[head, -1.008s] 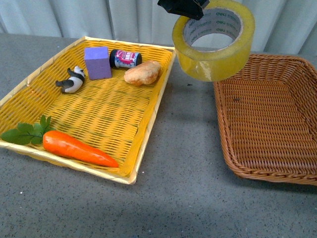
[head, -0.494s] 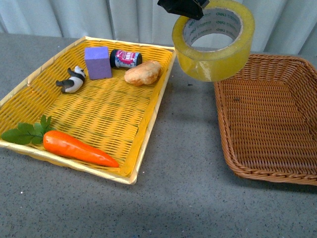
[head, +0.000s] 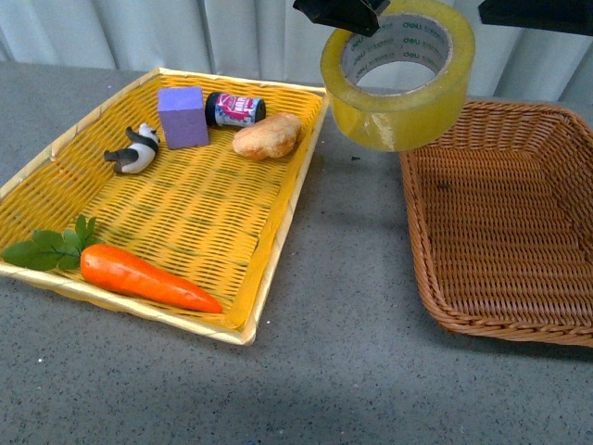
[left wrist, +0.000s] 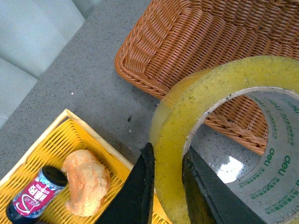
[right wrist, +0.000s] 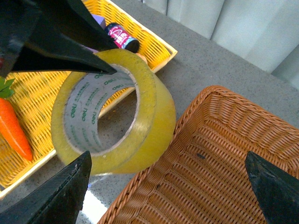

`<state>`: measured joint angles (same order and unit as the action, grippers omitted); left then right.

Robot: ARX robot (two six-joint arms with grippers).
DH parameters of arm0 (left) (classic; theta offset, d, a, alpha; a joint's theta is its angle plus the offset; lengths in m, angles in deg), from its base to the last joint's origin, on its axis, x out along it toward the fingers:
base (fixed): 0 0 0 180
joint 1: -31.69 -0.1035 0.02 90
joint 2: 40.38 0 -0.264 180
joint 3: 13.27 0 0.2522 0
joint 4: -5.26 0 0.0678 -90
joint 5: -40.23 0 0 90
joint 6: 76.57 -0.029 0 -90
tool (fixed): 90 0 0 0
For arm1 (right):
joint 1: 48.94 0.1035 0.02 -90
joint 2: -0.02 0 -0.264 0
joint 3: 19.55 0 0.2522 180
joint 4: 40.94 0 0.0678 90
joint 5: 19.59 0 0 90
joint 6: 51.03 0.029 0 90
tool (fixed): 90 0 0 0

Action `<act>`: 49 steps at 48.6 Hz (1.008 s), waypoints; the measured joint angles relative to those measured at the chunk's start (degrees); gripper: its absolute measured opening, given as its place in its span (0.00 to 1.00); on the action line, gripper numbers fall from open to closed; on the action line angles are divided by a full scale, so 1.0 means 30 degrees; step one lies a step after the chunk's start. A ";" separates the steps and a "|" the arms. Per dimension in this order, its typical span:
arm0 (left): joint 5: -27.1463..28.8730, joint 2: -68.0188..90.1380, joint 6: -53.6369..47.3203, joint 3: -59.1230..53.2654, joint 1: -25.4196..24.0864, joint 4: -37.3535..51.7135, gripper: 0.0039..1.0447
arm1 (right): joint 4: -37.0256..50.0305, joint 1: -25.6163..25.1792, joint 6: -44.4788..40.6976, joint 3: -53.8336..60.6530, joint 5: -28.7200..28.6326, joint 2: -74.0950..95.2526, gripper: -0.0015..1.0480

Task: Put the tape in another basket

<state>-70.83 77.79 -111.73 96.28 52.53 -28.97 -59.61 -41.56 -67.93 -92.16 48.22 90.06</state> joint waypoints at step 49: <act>-0.0168 -0.0007 0.0561 0.0000 0.0036 0.0051 0.13 | -0.2324 0.1778 0.0401 -0.4809 0.2783 0.5064 0.16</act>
<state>-71.33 77.77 -110.05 96.28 52.64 -28.81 -66.58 -36.23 -66.73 -106.58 56.57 105.25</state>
